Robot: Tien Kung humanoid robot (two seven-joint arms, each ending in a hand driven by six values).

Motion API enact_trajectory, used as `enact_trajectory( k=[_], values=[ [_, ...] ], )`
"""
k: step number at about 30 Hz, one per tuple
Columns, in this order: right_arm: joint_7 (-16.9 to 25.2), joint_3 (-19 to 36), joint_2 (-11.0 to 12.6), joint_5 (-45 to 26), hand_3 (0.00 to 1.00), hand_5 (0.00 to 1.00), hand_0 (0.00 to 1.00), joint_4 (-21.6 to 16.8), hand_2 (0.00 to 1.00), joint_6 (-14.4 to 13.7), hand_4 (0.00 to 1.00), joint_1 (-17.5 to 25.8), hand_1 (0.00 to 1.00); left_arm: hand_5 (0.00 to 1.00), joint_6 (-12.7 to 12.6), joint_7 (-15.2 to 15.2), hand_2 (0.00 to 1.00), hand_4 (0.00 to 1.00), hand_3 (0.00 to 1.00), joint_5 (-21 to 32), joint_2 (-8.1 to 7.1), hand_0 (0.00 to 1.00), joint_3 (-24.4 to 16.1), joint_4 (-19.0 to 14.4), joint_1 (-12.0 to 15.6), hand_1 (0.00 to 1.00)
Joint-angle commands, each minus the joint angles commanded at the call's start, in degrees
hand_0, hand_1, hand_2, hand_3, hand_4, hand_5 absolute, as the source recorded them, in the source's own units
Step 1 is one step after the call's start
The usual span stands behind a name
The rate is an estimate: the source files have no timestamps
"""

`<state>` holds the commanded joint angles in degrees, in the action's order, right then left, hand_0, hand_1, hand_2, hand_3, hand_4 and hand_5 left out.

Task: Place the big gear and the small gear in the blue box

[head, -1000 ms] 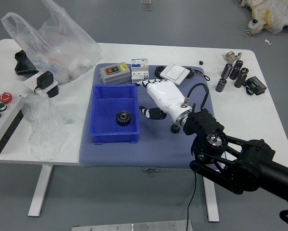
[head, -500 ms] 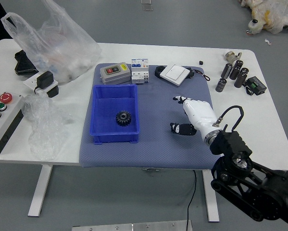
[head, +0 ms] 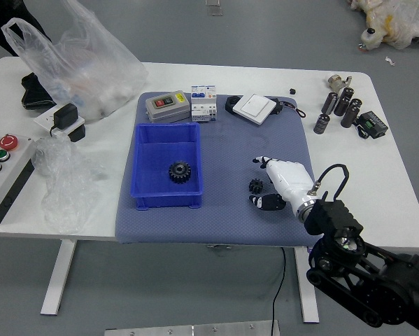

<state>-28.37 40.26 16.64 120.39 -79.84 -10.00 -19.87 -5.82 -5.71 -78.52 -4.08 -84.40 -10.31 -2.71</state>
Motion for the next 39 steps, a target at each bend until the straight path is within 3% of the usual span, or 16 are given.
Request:
enact_trajectory(
  k=[1, 6, 7, 12, 13, 23, 32, 36, 39],
  values=[
    [0.14, -0.16, -0.16, -0.18, 0.659, 0.233, 0.321, 0.55, 0.624, -0.10, 0.769, -0.13, 0.461, 0.324, 0.00, 0.06, 0.600, 0.634, 0.647, 0.13, 0.02, 0.642, 0.17, 0.00, -0.03, 0.616],
    [0.83, -0.70, -0.65, -0.84, 0.659, 0.233, 0.321, 2.45, 0.624, -0.72, 0.769, -0.47, 0.461, 0.324, -0.01, 0.25, 0.600, 0.634, 0.647, 0.59, 0.05, 0.642, 0.74, 0.00, -0.10, 0.616],
    [1.00, -0.80, -0.73, -1.03, 0.539, 0.130, 0.310, 2.85, 0.489, -0.92, 0.572, -0.52, 0.420, 0.325, -0.01, 0.27, 0.600, 0.634, 0.647, 0.63, 0.03, 0.642, 0.80, 0.00, -0.12, 0.616],
    [1.64, -0.90, -1.01, -1.57, 0.539, 0.130, 0.310, 3.90, 0.489, -1.91, 0.572, -0.49, 0.420, 0.325, -0.04, 0.47, 0.600, 0.634, 0.647, 0.99, 0.01, 0.642, 1.25, 0.00, -0.17, 0.616],
    [1.76, -0.84, -1.02, -1.61, 0.449, 0.072, 0.317, 3.92, 0.436, -2.21, 0.559, -0.45, 0.412, 0.326, -0.05, 0.51, 0.601, 0.634, 0.647, 1.06, 0.02, 0.642, 1.33, 0.00, -0.17, 0.616],
    [2.20, 0.42, -0.39, -1.05, 0.451, 0.049, 0.323, 1.97, 0.433, -4.16, 0.513, -0.95, 0.417, 0.325, -0.08, 0.64, 0.601, 0.635, 0.647, 1.39, 0.08, 0.641, 1.76, 0.00, -0.13, 0.616],
    [1.82, 0.09, 0.78, -0.59, 0.448, 0.052, 0.323, -0.63, 0.431, -3.89, 0.512, -6.63, 0.420, 0.326, -0.06, 0.35, 0.601, 0.635, 0.647, 1.01, -0.01, 0.641, 1.43, 0.00, -0.10, 0.616],
    [2.12, -2.87, -0.23, -0.75, 0.448, 0.052, 0.323, -1.15, 0.431, -4.05, 0.512, -10.45, 0.420, 0.326, -0.02, 0.02, 0.601, 0.635, 0.647, 0.47, -0.05, 0.641, 0.94, 0.00, 0.05, 0.616],
    [2.88, -6.55, -2.58, -0.86, 0.451, 0.042, 0.327, -0.69, 0.448, -4.17, 0.523, -14.24, 0.446, 0.324, 0.03, -0.31, 0.601, 0.635, 0.647, -0.12, -0.15, 0.641, 0.56, 0.00, 0.08, 0.616]
  ],
)
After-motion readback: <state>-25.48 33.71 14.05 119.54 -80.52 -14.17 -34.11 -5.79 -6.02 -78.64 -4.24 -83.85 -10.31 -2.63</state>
